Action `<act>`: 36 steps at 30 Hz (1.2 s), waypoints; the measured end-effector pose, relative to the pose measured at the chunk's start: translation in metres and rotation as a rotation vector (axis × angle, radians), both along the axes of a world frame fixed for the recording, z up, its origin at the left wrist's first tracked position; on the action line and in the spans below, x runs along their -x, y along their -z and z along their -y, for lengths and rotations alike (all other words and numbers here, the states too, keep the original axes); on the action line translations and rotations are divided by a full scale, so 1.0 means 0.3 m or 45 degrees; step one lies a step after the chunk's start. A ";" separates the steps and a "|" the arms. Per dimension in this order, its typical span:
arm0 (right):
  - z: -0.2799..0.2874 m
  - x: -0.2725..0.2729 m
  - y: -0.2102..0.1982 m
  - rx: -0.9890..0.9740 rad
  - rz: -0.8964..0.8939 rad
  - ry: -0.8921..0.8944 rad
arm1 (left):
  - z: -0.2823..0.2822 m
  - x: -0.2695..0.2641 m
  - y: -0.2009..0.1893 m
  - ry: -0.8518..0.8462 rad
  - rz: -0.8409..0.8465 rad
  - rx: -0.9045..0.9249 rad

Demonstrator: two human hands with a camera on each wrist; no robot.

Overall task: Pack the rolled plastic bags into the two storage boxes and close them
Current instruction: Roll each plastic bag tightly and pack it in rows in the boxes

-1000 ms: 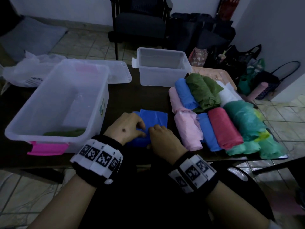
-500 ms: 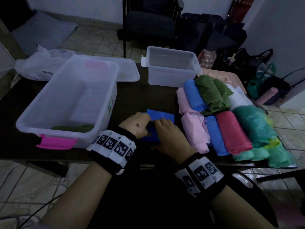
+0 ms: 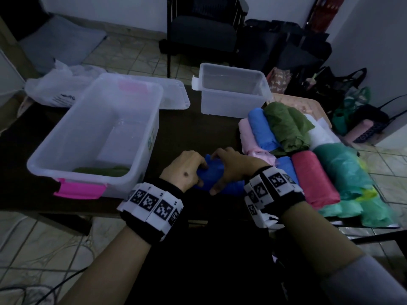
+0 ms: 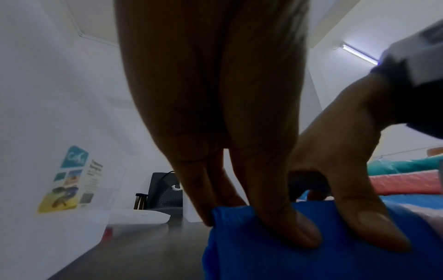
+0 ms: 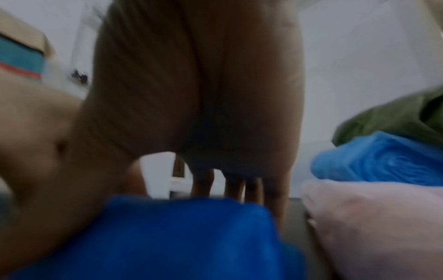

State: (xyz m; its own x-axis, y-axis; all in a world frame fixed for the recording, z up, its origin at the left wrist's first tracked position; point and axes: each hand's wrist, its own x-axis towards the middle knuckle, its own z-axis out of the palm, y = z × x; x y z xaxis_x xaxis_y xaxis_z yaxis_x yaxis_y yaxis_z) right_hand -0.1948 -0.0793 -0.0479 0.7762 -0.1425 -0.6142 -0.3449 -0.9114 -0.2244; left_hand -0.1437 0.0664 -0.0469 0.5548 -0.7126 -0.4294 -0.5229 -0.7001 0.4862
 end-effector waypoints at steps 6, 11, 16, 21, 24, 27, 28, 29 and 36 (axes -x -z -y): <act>0.001 -0.023 0.030 0.091 -0.113 -0.054 | -0.002 0.009 0.008 -0.010 0.005 0.026; -0.006 -0.003 0.042 -0.002 -0.031 -0.066 | 0.001 0.011 0.001 0.030 0.013 -0.011; -0.023 0.019 0.044 -0.084 0.051 -0.038 | 0.003 0.012 -0.003 0.044 0.038 -0.010; -0.073 0.092 0.063 0.169 0.232 -0.158 | 0.007 0.022 -0.007 0.060 0.079 -0.019; -0.095 0.133 0.094 0.278 0.414 -0.210 | -0.008 0.032 -0.009 -0.020 0.072 0.061; -0.096 0.142 0.107 0.270 0.492 -0.139 | -0.035 0.039 -0.091 -0.196 0.059 0.323; -0.092 0.140 0.105 0.230 0.502 -0.087 | -0.054 0.039 -0.134 -0.276 0.114 0.441; -0.090 0.135 0.098 0.164 0.512 -0.025 | -0.084 0.033 -0.177 -0.375 0.181 0.555; -0.154 0.030 -0.039 -0.588 0.726 0.353 | -0.439 -0.109 -0.212 -1.193 0.770 0.701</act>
State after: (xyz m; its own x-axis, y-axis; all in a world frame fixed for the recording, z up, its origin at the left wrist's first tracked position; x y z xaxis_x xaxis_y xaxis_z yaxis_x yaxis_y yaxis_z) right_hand -0.2037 -0.0330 -0.0360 0.9629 -0.2045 -0.1762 -0.2642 -0.5801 -0.7705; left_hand -0.1111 0.1981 0.0167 0.9512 0.0606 0.3025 -0.1742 -0.7040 0.6885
